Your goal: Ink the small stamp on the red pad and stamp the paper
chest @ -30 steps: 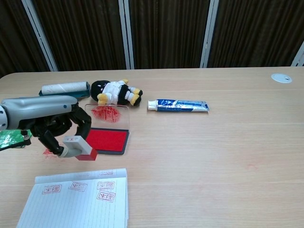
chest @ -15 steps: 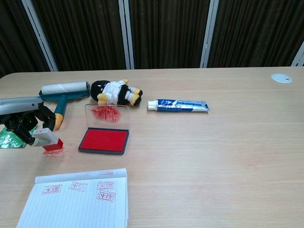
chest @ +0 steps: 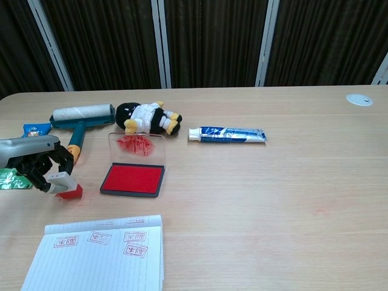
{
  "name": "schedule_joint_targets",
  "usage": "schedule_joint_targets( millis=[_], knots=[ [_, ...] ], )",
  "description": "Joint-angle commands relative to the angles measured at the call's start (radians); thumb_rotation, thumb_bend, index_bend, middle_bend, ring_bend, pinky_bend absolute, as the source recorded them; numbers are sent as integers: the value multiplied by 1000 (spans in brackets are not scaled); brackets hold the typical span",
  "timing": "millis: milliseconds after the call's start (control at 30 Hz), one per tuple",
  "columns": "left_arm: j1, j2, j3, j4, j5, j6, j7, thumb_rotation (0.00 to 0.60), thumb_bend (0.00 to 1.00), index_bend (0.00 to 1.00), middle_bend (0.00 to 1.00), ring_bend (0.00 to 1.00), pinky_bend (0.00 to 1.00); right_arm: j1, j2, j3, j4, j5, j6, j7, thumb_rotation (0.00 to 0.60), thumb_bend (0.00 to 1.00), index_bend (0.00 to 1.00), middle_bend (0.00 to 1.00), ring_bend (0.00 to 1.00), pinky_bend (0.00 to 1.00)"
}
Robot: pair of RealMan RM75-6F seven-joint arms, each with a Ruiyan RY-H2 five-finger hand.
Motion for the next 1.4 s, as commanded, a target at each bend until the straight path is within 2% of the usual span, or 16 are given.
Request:
schedule_joint_targets(
  millis=[33, 500, 767, 967, 1400],
  knots=[
    [1, -4, -2, 3, 2, 0, 4, 600, 589, 581, 529, 772, 835, 0, 0, 0, 0, 0, 0, 0, 600, 0, 0, 0, 0, 0],
    [4, -12, 1, 9, -4, 5, 61, 600, 540, 523, 419, 763, 830, 1, 3, 0, 0, 5, -5, 1, 600, 0, 0, 0, 0, 0],
    [5, -8, -2, 2, -16, 3, 81, 600, 512, 445, 383, 759, 829, 1, 3, 0, -1, 7, -6, 0, 600, 0, 0, 0, 0, 0],
    [9, -2, -2, -5, -16, 8, 94, 600, 428, 409, 353, 756, 829, 1, 4, -1, -2, 6, -4, -1, 600, 0, 0, 0, 0, 0],
    [25, 38, 2, -66, 11, 33, 100, 600, 356, 397, 339, 752, 824, -2, 9, -2, -9, -2, 3, 6, 600, 0, 0, 0, 0, 0]
  ],
)
